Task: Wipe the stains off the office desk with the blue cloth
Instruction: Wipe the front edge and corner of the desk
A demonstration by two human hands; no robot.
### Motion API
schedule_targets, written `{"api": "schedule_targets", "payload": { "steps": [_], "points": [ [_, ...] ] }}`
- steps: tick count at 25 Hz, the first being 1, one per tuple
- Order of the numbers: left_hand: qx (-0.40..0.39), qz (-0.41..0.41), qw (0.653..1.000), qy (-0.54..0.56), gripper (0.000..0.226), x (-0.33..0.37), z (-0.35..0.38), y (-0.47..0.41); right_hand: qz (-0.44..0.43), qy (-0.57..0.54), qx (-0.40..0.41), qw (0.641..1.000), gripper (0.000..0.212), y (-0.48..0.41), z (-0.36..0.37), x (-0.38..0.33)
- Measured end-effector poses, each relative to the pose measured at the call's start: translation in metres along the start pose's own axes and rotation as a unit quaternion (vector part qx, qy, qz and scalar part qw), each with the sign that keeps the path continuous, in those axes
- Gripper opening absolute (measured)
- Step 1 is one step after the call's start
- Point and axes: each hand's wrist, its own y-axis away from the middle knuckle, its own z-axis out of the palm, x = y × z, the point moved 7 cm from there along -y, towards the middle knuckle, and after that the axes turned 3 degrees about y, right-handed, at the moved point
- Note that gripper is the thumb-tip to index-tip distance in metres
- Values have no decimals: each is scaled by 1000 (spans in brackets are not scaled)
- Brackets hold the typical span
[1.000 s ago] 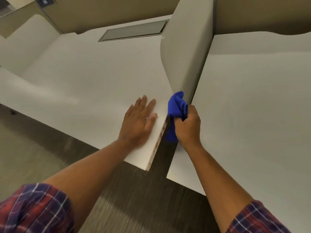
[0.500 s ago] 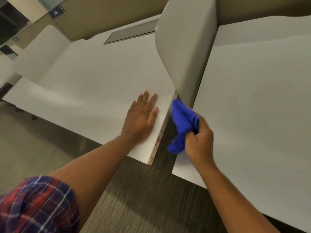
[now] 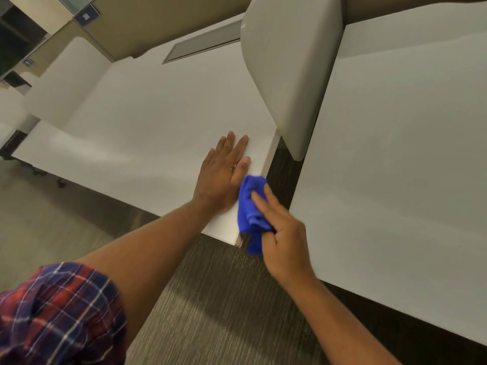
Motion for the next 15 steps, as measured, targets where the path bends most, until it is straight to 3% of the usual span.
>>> {"api": "schedule_targets", "payload": {
  "steps": [4, 7, 9, 15],
  "points": [
    [11, 2, 1000, 1, 63, 0, 0, 2, 25, -99, -10, 995, 73, 35, -3, -2],
    [7, 4, 1000, -4, 64, 0, 1, 2, 69, -98, 101, 988, 70, 0, -40, 11],
    [10, 0, 1000, 0, 66, 1, -1, 1, 90, -83, 131, 984, 61, -40, -54, 12],
    [1, 0, 1000, 8, 71, 4, -2, 3, 55, -21, 58, 997, 63, -45, -20, -4]
  ]
}}
